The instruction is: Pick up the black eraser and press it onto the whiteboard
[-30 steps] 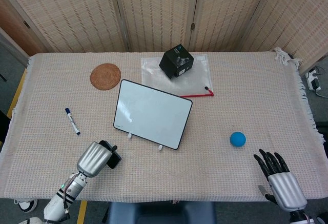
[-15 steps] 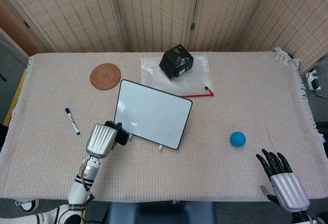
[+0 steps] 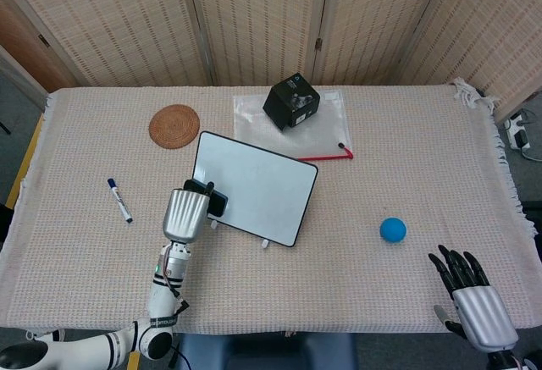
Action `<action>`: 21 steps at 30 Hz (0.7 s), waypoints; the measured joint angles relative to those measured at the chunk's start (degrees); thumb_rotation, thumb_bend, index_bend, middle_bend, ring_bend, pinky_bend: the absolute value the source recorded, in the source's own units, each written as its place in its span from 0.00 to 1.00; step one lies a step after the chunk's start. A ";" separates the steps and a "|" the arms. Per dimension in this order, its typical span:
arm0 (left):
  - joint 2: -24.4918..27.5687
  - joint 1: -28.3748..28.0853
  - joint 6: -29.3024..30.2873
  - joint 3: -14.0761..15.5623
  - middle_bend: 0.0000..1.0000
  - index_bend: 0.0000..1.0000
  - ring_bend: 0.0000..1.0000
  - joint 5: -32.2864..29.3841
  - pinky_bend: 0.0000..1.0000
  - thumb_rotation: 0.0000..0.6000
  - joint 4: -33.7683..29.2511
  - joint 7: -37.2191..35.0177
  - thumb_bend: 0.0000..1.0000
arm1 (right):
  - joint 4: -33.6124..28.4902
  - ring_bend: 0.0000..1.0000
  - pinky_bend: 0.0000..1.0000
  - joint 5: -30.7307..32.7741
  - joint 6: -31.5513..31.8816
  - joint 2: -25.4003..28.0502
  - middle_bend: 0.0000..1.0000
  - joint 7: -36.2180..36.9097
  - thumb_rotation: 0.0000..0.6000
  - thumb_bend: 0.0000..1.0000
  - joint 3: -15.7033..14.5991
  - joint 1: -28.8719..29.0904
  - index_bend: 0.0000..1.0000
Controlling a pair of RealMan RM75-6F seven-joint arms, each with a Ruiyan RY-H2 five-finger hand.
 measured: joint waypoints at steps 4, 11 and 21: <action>-2.38 -1.94 -0.58 -0.34 1.00 0.71 0.89 -0.49 0.92 1.00 3.09 0.81 0.29 | -0.11 0.00 0.00 0.56 -0.03 0.44 0.00 1.00 1.00 0.34 0.26 0.07 0.00; -5.09 -4.58 -1.75 -0.45 1.00 0.71 0.89 -0.73 0.92 1.00 7.26 2.13 0.29 | -0.22 0.00 0.00 0.95 -0.21 1.17 0.00 2.36 1.00 0.33 0.45 0.27 0.00; -8.21 -7.24 -3.21 -0.90 1.00 0.68 0.89 -2.32 0.92 1.00 12.57 3.21 0.29 | -0.24 0.00 0.00 2.00 0.01 2.21 0.00 4.53 1.00 0.33 0.83 0.22 0.00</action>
